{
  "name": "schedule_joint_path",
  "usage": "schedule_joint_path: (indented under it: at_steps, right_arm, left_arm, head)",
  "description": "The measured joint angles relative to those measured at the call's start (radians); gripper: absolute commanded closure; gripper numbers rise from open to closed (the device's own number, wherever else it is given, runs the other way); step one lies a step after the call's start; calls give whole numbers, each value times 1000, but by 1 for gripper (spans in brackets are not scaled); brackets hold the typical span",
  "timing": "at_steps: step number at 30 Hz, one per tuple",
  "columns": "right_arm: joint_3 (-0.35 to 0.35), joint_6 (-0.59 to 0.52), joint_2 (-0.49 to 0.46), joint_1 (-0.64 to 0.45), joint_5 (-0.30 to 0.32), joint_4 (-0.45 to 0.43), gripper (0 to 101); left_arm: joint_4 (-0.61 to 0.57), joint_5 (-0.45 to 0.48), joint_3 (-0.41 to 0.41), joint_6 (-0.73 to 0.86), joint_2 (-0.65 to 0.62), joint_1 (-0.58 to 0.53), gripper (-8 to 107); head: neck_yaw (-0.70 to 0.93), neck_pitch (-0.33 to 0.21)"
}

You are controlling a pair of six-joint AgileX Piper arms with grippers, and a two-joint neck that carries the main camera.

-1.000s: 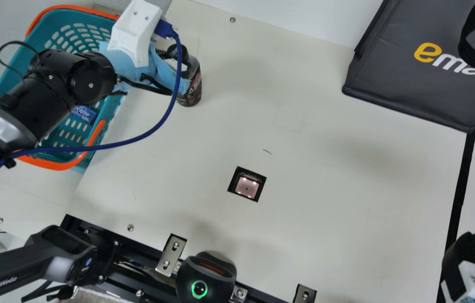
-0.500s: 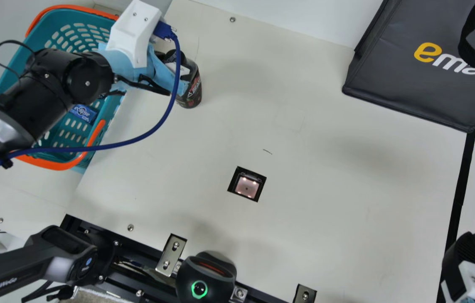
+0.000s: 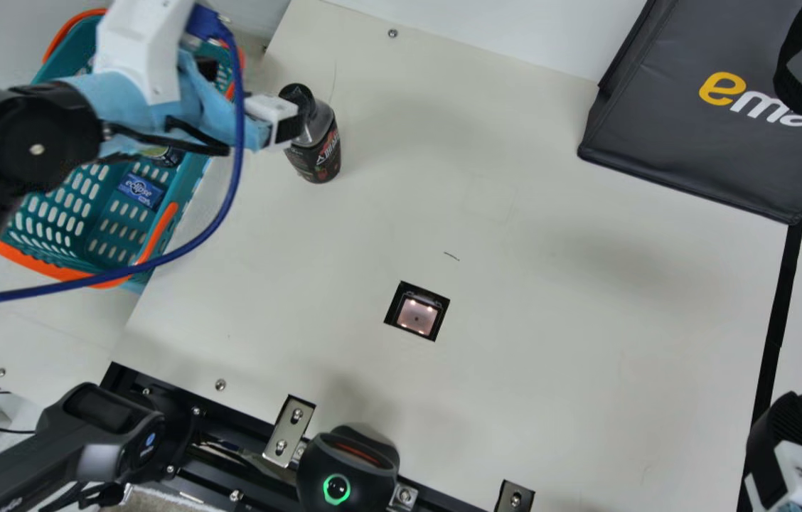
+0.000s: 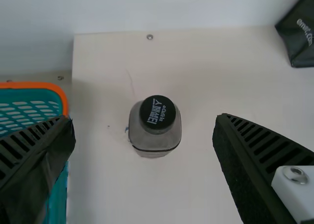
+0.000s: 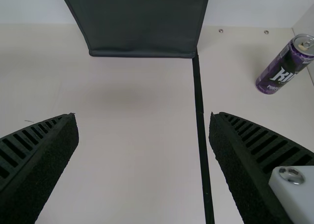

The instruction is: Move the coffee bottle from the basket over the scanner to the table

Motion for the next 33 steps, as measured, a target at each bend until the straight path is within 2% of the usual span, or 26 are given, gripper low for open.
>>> schedule_joint_path:
  at_steps: [12,15,28,33]
  right_arm:
    - [0,0,0,0,1,0,6]
    - [0,0,0,0,1,0,6]
    - [0,0,0,0,1,0,6]
    - [0,0,0,0,1,0,6]
  left_arm:
    - [92,98,-41,-113,-164,29,9]
    - [121,114,-45,-141,-188,25,9]
    - [128,113,-45,-146,-186,25,9]
    - [150,92,-33,-179,-153,13,9]
  head:
    - [-3,0]
    - [-51,0]
    - [-339,0]
    - [-347,0]
